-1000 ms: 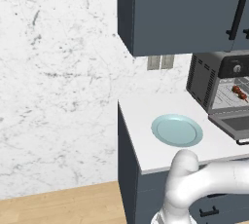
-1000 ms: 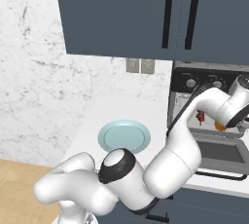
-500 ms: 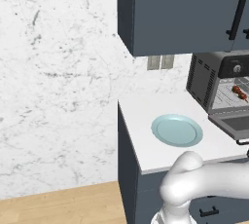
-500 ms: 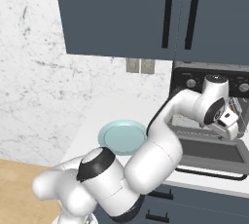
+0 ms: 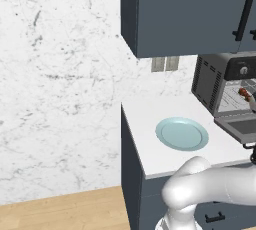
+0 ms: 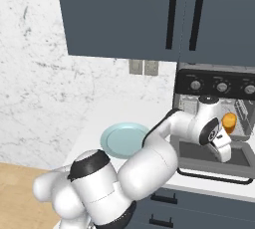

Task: Pick up the kebab skewer and baguette bread, and place them inside the toaster oven. Close the toaster oven door and start by setting the timer.

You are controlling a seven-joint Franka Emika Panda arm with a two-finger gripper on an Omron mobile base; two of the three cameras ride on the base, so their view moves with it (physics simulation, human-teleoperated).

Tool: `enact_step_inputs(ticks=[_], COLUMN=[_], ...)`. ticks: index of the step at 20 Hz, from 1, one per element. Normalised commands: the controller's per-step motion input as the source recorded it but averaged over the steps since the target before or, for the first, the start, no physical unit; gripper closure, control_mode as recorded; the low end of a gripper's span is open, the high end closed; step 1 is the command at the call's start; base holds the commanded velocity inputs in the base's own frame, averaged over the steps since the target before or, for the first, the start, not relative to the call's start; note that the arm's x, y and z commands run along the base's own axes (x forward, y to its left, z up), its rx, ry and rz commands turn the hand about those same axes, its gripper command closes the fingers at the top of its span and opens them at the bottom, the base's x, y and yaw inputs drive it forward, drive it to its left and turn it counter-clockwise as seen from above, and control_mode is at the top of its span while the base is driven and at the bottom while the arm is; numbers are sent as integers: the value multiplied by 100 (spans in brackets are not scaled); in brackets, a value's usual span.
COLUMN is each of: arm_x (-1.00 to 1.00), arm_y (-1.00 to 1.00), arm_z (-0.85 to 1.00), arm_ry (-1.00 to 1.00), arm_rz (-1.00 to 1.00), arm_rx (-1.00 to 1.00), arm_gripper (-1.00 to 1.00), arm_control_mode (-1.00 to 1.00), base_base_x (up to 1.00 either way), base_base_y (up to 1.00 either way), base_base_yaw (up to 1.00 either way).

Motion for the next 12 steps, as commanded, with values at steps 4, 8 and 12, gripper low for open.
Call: enact_step_inputs(ticks=[4,8,12], arm_x=[31,37,32], arm_y=[0,-3,-22], arm_z=[-18,-20,-15], arm_ry=[0,0,0], arm_rz=[-20,-14,-8], arm_rx=[6,9,12], arm_gripper=[-100,-100,-100], arm_control_mode=[-100,-100,-100], base_base_x=[0,0,0], base_base_y=[0,0,0], base_base_yaw=[0,0,0])
